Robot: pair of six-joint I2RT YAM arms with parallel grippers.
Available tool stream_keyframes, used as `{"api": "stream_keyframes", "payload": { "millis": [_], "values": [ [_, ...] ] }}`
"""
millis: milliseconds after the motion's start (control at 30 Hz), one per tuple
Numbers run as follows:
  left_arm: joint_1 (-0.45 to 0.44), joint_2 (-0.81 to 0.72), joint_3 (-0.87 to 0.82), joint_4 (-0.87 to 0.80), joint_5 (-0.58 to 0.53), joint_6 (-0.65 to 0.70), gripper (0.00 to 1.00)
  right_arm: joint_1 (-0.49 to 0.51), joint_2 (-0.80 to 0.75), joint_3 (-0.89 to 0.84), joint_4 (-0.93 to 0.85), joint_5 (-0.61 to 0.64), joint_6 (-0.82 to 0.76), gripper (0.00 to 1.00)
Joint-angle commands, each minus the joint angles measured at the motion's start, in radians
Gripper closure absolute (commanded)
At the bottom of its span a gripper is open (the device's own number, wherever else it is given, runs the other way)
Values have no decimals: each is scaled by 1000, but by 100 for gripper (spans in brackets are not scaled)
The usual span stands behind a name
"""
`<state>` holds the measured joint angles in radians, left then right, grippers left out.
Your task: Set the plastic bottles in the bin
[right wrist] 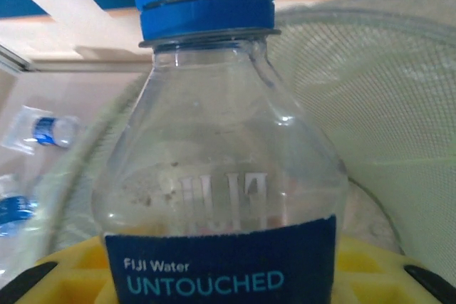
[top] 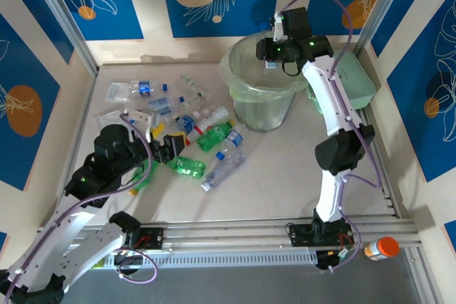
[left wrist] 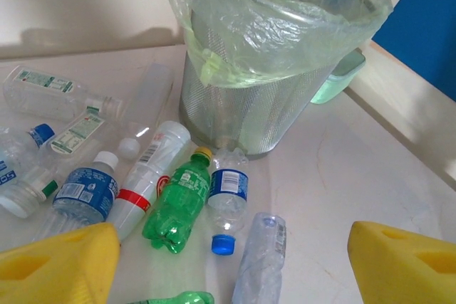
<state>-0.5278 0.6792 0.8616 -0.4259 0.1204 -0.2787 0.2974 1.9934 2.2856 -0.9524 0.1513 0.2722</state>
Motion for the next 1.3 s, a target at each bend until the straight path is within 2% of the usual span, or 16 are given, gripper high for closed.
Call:
{"api": "stream_keyframes", "payload": {
  "millis": [0,267,567,867,1033,1267],
  "values": [
    [-8,-23,-18,30,-24,31,16,14,39,38,-141,42,-25,62],
    [-31,-36,-28,28,-54,48,15,25,104,-2,-155,42,-13,60],
    [-57,-41,-34,22,-85,70,14,20,130,8,-170,30,-6,39],
    [-60,-45,-36,30,-86,54,14,2,85,42,-180,39,-7,32],
    [-60,-34,-28,10,-140,36,13,18,-2,43,-153,91,-2,32],
    [-60,41,26,-93,-225,-20,12,108,-234,-154,11,164,16,33]
  ]
}}
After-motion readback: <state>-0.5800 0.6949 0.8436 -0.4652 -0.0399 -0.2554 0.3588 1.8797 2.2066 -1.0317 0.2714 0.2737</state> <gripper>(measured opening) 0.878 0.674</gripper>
